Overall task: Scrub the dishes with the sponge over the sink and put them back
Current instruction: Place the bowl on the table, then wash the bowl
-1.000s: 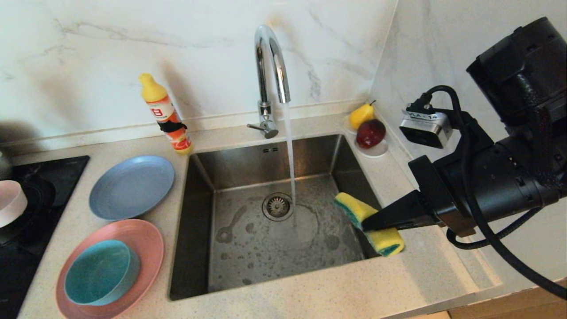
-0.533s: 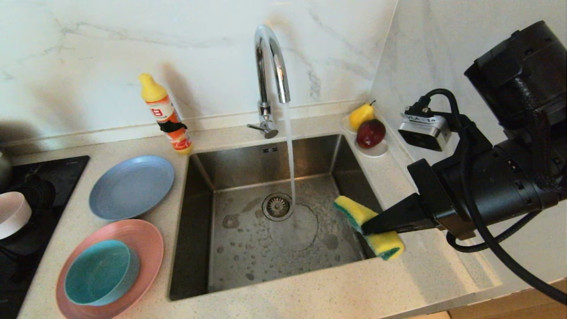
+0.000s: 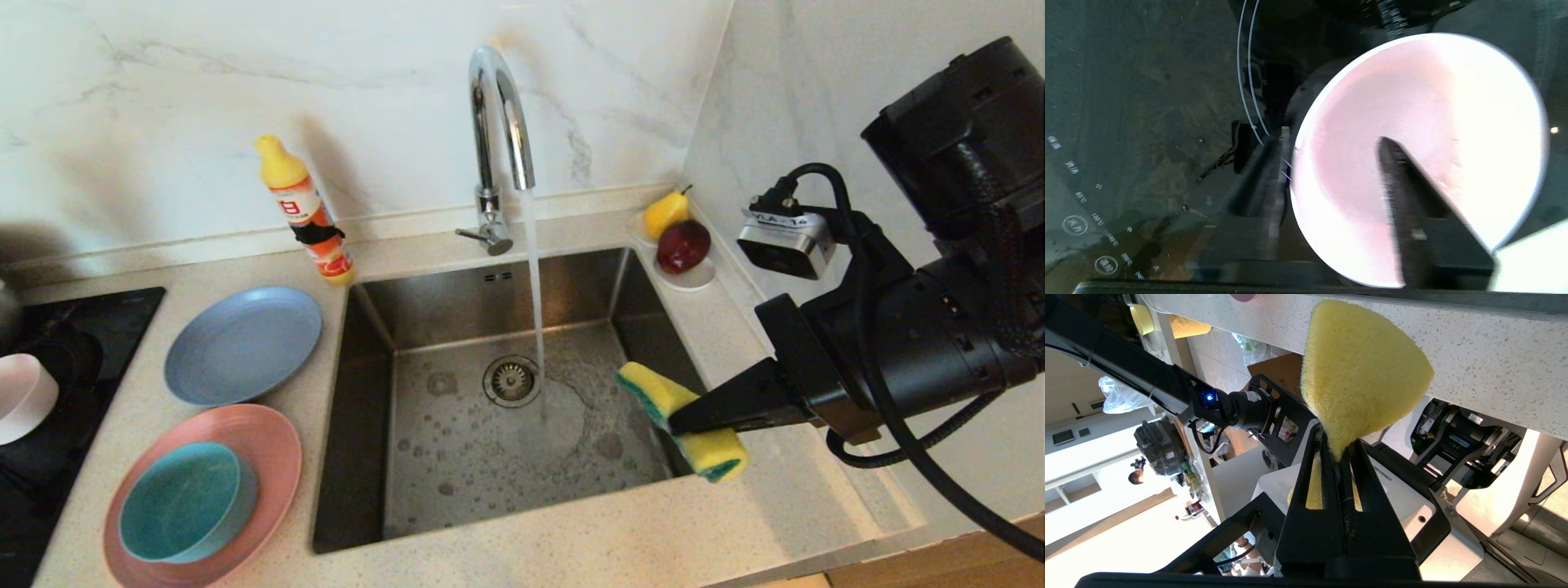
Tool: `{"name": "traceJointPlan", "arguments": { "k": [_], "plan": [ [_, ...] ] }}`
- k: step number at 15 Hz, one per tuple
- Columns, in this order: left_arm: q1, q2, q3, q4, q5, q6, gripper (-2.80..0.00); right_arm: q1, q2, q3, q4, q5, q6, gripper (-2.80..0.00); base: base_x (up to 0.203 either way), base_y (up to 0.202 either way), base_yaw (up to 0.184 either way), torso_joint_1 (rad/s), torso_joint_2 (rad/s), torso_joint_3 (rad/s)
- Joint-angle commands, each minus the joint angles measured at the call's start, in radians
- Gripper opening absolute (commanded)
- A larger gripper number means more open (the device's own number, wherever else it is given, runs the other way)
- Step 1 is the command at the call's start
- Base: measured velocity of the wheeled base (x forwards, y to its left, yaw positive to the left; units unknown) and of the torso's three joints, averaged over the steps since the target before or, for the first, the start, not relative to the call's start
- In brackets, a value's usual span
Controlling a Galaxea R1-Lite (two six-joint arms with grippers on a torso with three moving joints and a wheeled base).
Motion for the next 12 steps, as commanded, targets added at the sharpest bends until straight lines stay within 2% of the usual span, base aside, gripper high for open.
{"name": "traceJointPlan", "arguments": {
  "k": [1, 3, 5, 6, 9, 11, 12],
  "plan": [
    [0.000, -0.039, -0.001, 0.003, -0.002, -0.005, 0.00, 0.000, -0.004, 0.000, 0.005, 0.003, 0.003, -2.80, 0.000, 0.000, 0.000, 0.000, 0.00, 0.000],
    [0.001, -0.099, 0.000, 0.031, -0.013, -0.003, 0.00, 0.002, -0.008, -0.002, 0.005, 0.003, 0.003, -2.80, 0.000, 0.000, 0.000, 0.000, 0.00, 0.000],
    [0.000, -0.203, -0.003, 0.068, -0.088, -0.003, 0.00, 0.000, -0.010, -0.002, 0.005, 0.003, 0.003, -2.80, 0.000, 0.000, 0.000, 0.000, 0.00, 0.000],
    [0.000, -0.256, -0.006, 0.089, -0.125, 0.001, -2.80, 0.000, -0.011, 0.000, 0.009, 0.001, 0.005, -2.80, 0.000, 0.000, 0.000, 0.000, 0.00, 0.000],
    [-0.008, -0.395, -0.028, 0.179, -0.217, 0.042, -2.80, -0.004, -0.019, 0.005, 0.008, 0.001, 0.005, -2.80, 0.000, 0.000, 0.000, 0.000, 0.00, 0.000],
    [-0.032, -0.484, -0.012, 0.227, -0.280, 0.139, -2.80, -0.004, -0.015, 0.005, 0.006, 0.001, 0.005, -2.80, 0.000, 0.000, 0.000, 0.000, 0.00, 0.000],
    [-0.072, -0.524, 0.008, 0.253, -0.293, 0.205, -2.80, -0.004, -0.011, 0.005, 0.006, 0.000, 0.005, -2.80, 0.000, 0.000, 0.000, 0.000, 0.00, 0.000]
  ]
}}
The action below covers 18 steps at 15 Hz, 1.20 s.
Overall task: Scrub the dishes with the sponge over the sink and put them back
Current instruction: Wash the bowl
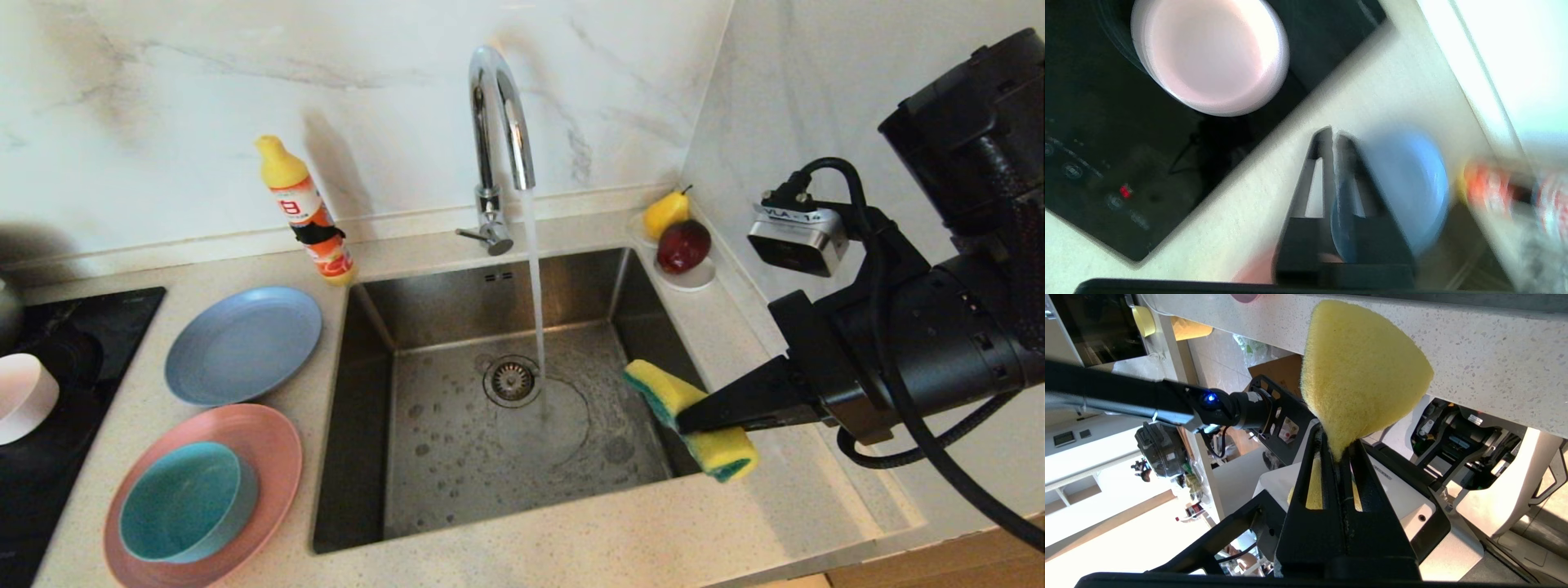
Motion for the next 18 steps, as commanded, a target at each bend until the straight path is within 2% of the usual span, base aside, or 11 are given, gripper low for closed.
{"name": "traceJointPlan", "arguments": {
  "k": [1, 5, 6, 9, 10, 14, 18],
  "plan": [
    [-0.077, -0.142, 0.046, 0.041, -0.017, 0.116, -2.80, -0.003, 0.006, -0.001, 0.004, 0.002, 0.003, -2.80, 0.000, 0.000, 0.000, 0.000, 0.00, 0.000],
    [-0.262, -0.274, 0.245, 0.125, 0.003, 0.328, -2.80, -0.003, 0.008, 0.002, 0.004, -0.016, 0.003, -2.80, 0.000, 0.000, 0.000, 0.000, 0.00, 0.000],
    [-0.299, -0.297, 0.298, 0.138, 0.027, 0.376, -2.80, -0.003, 0.008, 0.002, 0.004, -0.016, 0.003, -2.80, 0.000, 0.000, 0.000, 0.000, 0.00, 0.000],
    [-0.428, -0.344, 0.508, 0.139, 0.137, 0.447, -2.80, -0.003, 0.010, 0.002, 0.004, -0.016, 0.003, -2.80, 0.000, 0.000, 0.000, 0.000, 0.00, 0.000],
    [-0.463, -0.356, 0.562, 0.132, 0.176, 0.460, 0.00, -0.003, 0.010, 0.002, 0.004, -0.016, 0.005, -2.80, 0.000, 0.000, 0.000, 0.000, 0.00, 0.000],
    [-0.492, -0.361, 0.714, 0.010, 0.247, 0.510, 0.00, -0.003, 0.012, 0.003, 0.004, -0.016, 0.005, -2.80, 0.000, 0.000, 0.000, 0.000, 0.00, 0.000],
    [-0.506, -0.328, 0.829, -0.109, 0.301, 0.508, 0.00, -0.003, 0.021, 0.003, 0.002, -0.017, 0.005, -2.80, 0.000, 0.000, 0.000, 0.000, 0.00, 0.000]
  ]
}}
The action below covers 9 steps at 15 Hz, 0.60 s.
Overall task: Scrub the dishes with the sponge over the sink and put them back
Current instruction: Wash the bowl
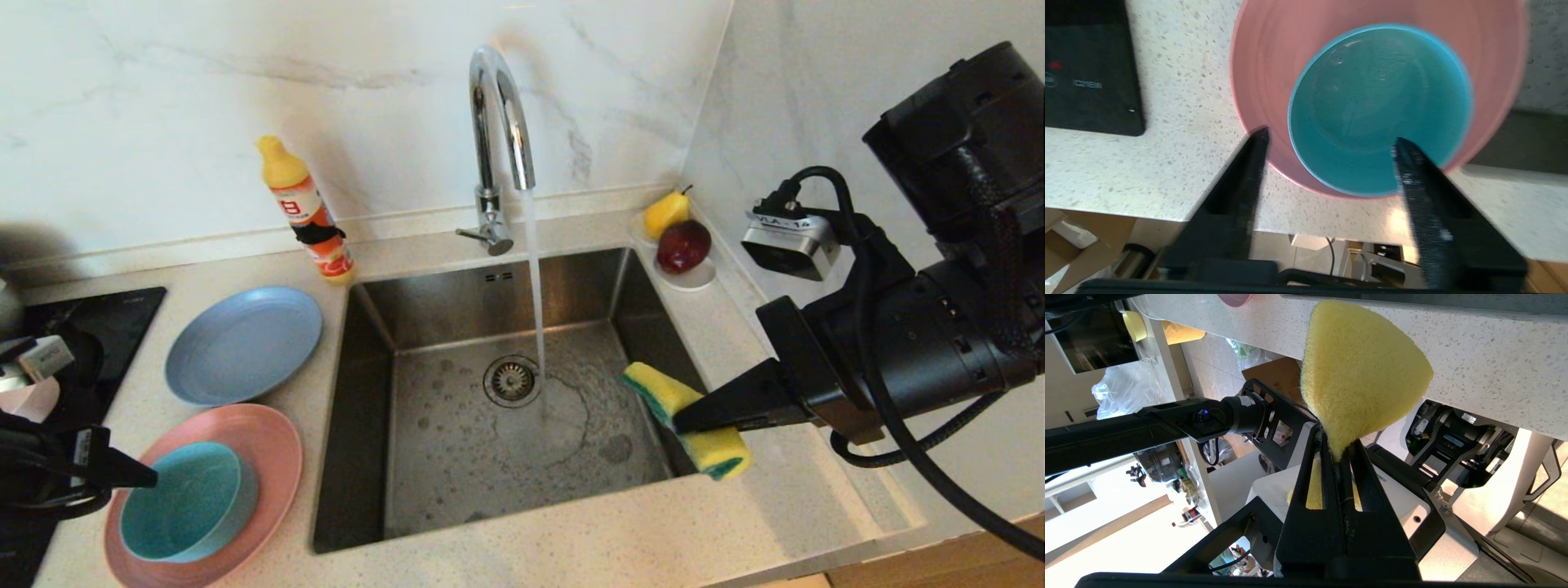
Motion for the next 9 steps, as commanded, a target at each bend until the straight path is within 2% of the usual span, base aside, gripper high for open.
{"name": "traceJointPlan", "arguments": {
  "k": [1, 6, 9],
  "plan": [
    [-0.004, 0.033, 0.054, -0.034, 0.003, -0.005, 0.00, 0.000, 0.009, 0.001, 0.004, 0.002, 0.003, -2.80, 0.000, 0.000, 0.000, 0.000, 0.00, 0.000],
    [-0.004, 0.081, 0.084, -0.057, 0.001, -0.019, 0.00, 0.000, 0.003, 0.020, 0.002, 0.002, 0.001, -2.80, 0.000, 0.000, 0.000, 0.000, 0.00, 0.000],
    [-0.004, 0.119, 0.135, -0.174, 0.004, -0.036, 0.00, 0.000, 0.003, 0.020, 0.002, 0.002, 0.001, -2.80, 0.000, 0.000, 0.000, 0.000, 0.00, 0.000]
  ]
}}
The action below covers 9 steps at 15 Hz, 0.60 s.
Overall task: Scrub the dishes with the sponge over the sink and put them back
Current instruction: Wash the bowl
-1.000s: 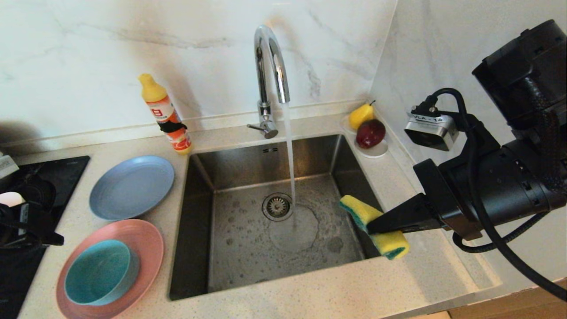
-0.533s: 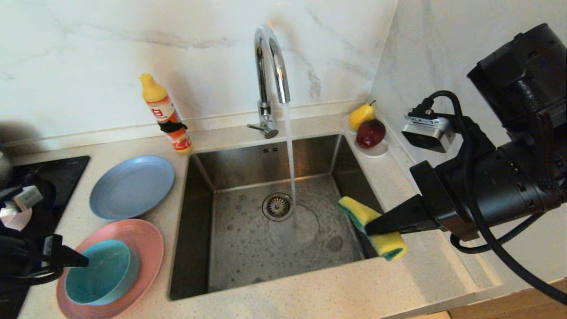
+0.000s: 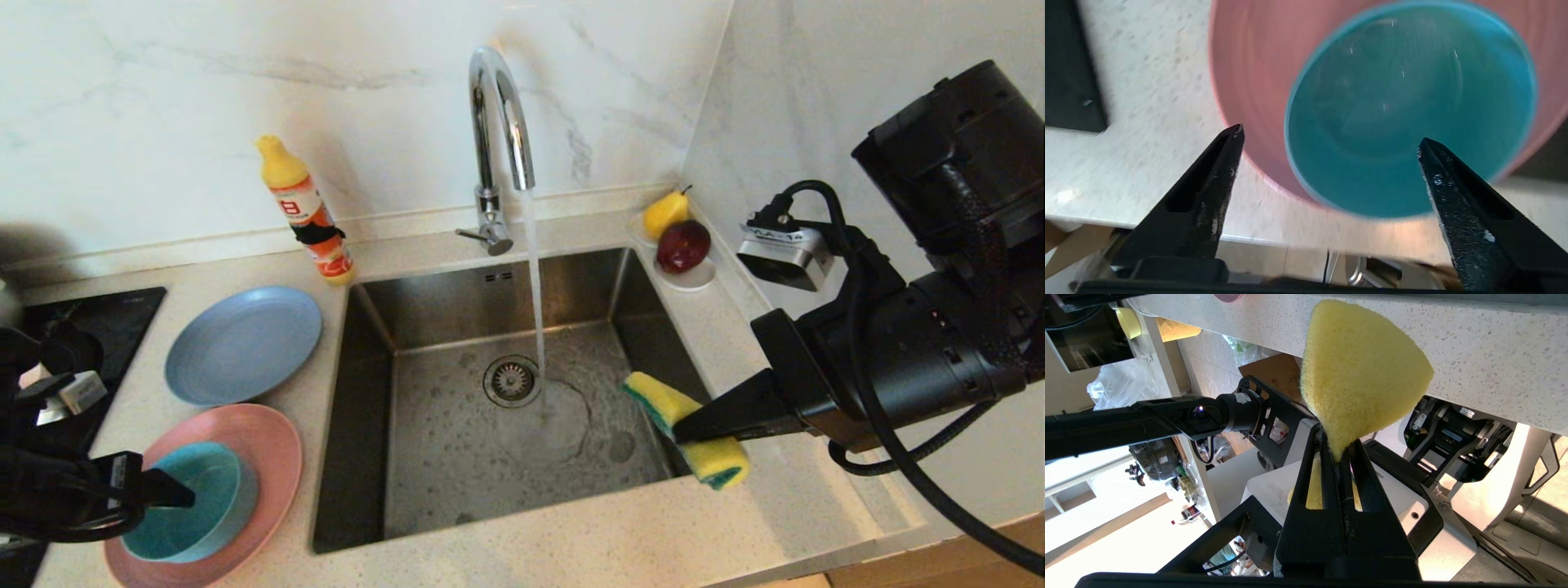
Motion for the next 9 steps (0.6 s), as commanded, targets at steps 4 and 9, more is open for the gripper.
{"name": "traceJointPlan", "arguments": {
  "k": [4, 9],
  "plan": [
    [-0.001, 0.072, 0.032, -0.056, -0.002, -0.023, 0.00, 0.000, 0.002, 0.000, 0.004, 0.003, 0.004, -2.80, 0.000, 0.000, 0.000, 0.000, 0.00, 0.000],
    [-0.007, 0.113, 0.043, -0.103, -0.005, -0.046, 0.00, 0.000, 0.001, 0.002, 0.005, 0.003, 0.003, -2.80, 0.000, 0.000, 0.000, 0.000, 0.00, 0.000]
  ]
}}
